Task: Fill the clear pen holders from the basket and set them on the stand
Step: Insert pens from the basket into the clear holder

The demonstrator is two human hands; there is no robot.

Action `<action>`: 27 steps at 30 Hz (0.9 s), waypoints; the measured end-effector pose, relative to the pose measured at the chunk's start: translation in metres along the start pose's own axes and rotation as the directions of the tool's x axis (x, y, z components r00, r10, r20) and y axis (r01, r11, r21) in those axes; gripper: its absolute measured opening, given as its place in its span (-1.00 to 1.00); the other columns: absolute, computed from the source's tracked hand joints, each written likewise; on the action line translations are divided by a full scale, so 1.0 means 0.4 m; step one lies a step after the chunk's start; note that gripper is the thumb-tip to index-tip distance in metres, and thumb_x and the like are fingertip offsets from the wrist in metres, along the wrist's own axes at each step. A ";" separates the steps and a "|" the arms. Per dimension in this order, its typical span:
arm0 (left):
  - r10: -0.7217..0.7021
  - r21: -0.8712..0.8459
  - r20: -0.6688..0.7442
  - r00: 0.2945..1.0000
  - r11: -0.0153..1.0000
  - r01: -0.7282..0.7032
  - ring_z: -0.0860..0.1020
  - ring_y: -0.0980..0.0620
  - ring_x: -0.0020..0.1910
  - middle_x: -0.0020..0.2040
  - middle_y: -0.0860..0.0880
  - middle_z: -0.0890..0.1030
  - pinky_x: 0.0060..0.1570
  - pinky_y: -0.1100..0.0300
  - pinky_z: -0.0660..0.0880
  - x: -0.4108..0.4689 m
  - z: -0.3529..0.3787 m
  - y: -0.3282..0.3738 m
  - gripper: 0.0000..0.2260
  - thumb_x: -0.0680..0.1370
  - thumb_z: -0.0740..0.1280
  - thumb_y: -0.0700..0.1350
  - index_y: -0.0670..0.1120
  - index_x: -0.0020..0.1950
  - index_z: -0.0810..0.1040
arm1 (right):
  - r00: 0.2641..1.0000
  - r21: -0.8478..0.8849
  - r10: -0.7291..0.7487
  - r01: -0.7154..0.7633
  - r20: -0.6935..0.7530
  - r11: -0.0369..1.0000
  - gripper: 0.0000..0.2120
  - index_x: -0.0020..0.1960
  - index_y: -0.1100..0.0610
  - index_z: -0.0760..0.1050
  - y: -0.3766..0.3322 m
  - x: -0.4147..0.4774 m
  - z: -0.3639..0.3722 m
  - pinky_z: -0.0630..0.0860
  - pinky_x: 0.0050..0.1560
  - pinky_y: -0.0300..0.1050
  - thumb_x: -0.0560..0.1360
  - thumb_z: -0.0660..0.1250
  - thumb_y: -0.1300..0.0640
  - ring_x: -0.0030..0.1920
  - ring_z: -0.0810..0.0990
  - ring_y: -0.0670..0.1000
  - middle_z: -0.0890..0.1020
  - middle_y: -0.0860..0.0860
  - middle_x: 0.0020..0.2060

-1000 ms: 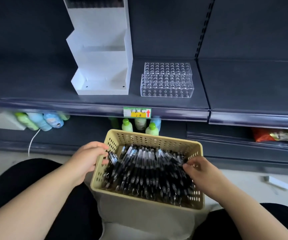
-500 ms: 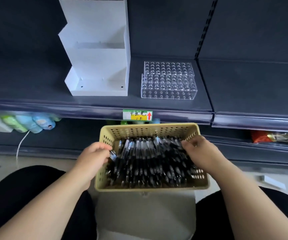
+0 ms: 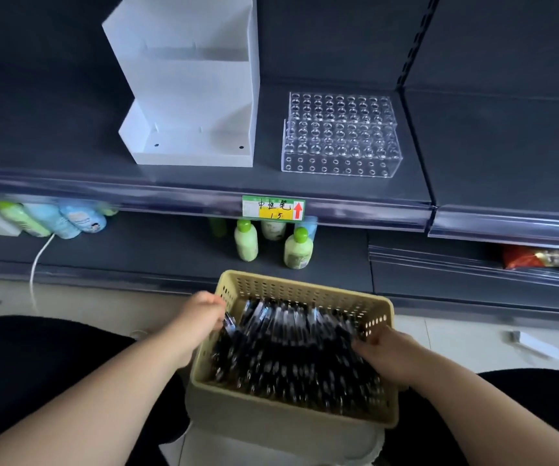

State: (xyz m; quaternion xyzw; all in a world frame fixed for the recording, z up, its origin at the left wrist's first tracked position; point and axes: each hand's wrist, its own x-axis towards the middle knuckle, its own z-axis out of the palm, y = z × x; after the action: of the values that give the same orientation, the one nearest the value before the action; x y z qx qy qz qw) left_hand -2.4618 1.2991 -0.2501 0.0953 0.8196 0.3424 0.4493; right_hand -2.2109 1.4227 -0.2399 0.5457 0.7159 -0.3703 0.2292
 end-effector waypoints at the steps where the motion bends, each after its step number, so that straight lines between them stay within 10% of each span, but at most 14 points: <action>1: -0.004 -0.011 -0.009 1.000 1.000 0.004 0.53 0.02 -0.19 -0.05 -0.09 0.55 -0.37 0.24 0.30 0.003 0.001 -0.001 -0.84 0.50 0.21 -0.32 -0.08 -0.15 0.48 | 1.000 -0.015 -0.003 0.003 0.004 1.000 -0.61 0.21 0.15 0.41 -0.006 0.011 -0.012 0.40 -0.04 -0.16 0.55 0.14 -0.11 0.07 0.51 0.12 0.55 0.14 0.06; 7: 0.004 -0.011 -0.018 1.000 1.000 -0.004 0.54 0.06 -0.19 -0.09 -0.03 0.56 -0.33 0.22 0.28 0.006 -0.016 -0.007 -0.85 0.51 0.21 -0.29 -0.05 -0.13 0.48 | 0.999 0.103 -0.041 0.037 0.033 0.994 -0.58 0.29 0.13 0.39 -0.044 0.048 -0.050 0.39 -0.29 -0.23 0.54 0.19 -0.09 -0.14 0.49 0.05 0.51 0.02 -0.17; 15: 0.030 -0.098 -0.035 0.999 0.995 -0.033 0.56 0.02 -0.10 -0.08 -0.05 0.58 -0.20 0.20 0.32 0.016 -0.050 -0.033 -0.84 0.47 0.23 -0.29 -0.03 -0.16 0.50 | 0.998 0.201 -0.014 0.026 -0.061 0.979 -0.58 0.29 0.08 0.41 -0.082 0.069 -0.027 0.42 0.23 0.02 0.50 0.21 -0.08 0.16 0.49 0.16 0.54 0.14 0.14; 21: 0.102 -0.119 -0.031 0.994 0.987 -0.105 0.50 -0.03 -0.03 0.01 -0.11 0.55 -0.18 0.22 0.35 0.023 -0.060 -0.032 -0.80 0.46 0.21 -0.35 -0.06 -0.15 0.49 | 0.989 0.159 -0.053 0.075 -0.141 0.984 -0.74 0.15 0.09 0.48 -0.095 0.041 -0.026 0.41 0.00 -0.11 0.51 0.21 0.05 0.04 0.51 0.11 0.56 0.09 0.00; 24: 0.156 0.007 -0.053 0.986 0.988 -0.155 0.51 -0.11 0.05 -0.03 -0.10 0.55 -0.04 0.12 0.39 0.027 -0.056 -0.024 -0.87 0.45 0.23 -0.27 -0.05 -0.16 0.49 | 0.981 0.119 -0.052 0.075 -0.185 0.990 -0.83 -0.04 0.07 0.51 -0.083 0.038 -0.019 0.36 -0.09 -0.17 0.51 0.22 0.00 0.01 0.53 0.11 0.57 0.06 -0.09; 27: 0.232 0.493 -0.084 0.969 0.855 -0.162 0.47 -0.07 -0.07 0.02 -0.08 0.51 -0.07 0.13 0.41 0.015 -0.038 -0.010 -0.91 0.49 0.25 -0.10 -0.05 -0.04 0.49 | 0.969 -0.003 -0.001 0.000 -0.249 1.000 -0.63 0.20 0.08 0.45 -0.079 0.036 0.000 0.38 0.16 -0.02 0.51 0.19 -0.11 0.24 0.40 0.19 0.45 0.15 0.21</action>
State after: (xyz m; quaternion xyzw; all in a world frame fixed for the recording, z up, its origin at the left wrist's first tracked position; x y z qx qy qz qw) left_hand -2.4770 1.2917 -0.2513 0.2635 0.8942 0.1776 0.3152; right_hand -2.2454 1.4273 -0.2415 0.5872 0.7397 -0.2981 0.1384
